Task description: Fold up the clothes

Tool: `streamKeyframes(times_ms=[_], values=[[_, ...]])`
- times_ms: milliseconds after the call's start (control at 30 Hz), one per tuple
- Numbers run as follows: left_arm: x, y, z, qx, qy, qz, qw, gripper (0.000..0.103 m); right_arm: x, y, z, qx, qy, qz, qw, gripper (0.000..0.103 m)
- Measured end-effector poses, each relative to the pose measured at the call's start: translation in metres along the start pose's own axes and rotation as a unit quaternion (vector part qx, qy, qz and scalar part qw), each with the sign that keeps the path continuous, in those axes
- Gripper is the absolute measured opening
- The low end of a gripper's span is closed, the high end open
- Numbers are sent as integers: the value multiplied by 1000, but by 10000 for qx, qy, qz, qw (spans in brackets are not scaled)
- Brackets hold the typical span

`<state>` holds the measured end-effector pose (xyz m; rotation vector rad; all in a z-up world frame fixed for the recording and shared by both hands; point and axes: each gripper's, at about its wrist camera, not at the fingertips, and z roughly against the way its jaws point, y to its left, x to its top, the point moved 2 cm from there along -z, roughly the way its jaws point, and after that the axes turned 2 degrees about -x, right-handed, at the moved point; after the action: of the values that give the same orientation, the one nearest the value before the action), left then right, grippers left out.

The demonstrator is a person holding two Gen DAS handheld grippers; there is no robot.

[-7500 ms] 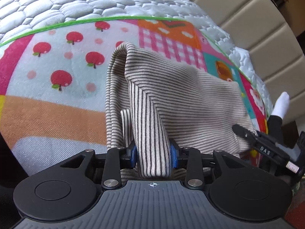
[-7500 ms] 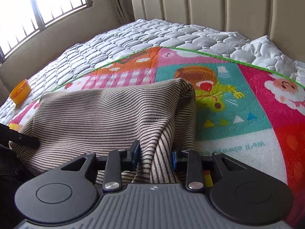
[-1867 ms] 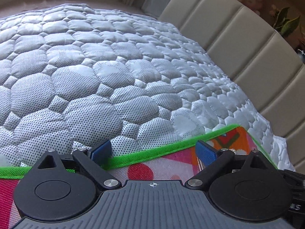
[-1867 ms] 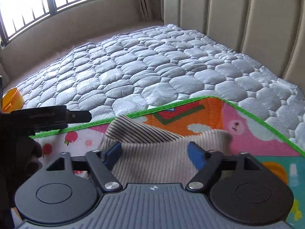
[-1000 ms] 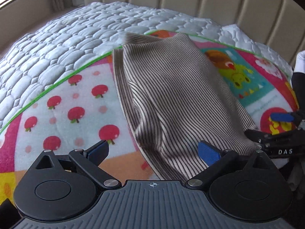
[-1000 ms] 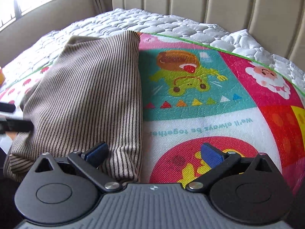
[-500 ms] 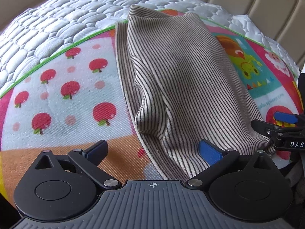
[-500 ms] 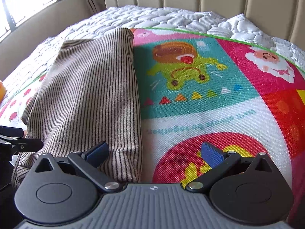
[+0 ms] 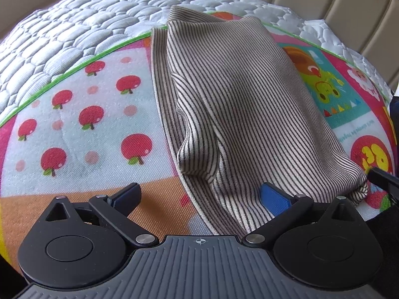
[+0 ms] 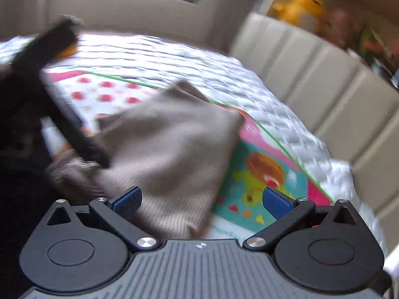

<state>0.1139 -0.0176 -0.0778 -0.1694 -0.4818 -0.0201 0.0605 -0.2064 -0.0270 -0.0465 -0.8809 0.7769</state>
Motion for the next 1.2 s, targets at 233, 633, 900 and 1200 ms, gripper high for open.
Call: streamKeyframes(times_ms=[233, 633, 900, 1200], values=[[0, 0, 0, -25, -26, 0, 10000, 103, 0, 53, 11, 581, 82, 1028, 9930, 96], [2, 4, 4, -41, -199, 108, 9997, 103, -8, 100, -7, 598, 96, 2040, 9771, 98], [11, 7, 51, -274, -1303, -107, 9910, 103, 15, 52, -31, 448, 296, 120, 9985, 93], [0, -34, 66, -1264, -1376, -1472, 9713, 103, -11, -18, -48, 900, 969, -2496, 9593, 93]])
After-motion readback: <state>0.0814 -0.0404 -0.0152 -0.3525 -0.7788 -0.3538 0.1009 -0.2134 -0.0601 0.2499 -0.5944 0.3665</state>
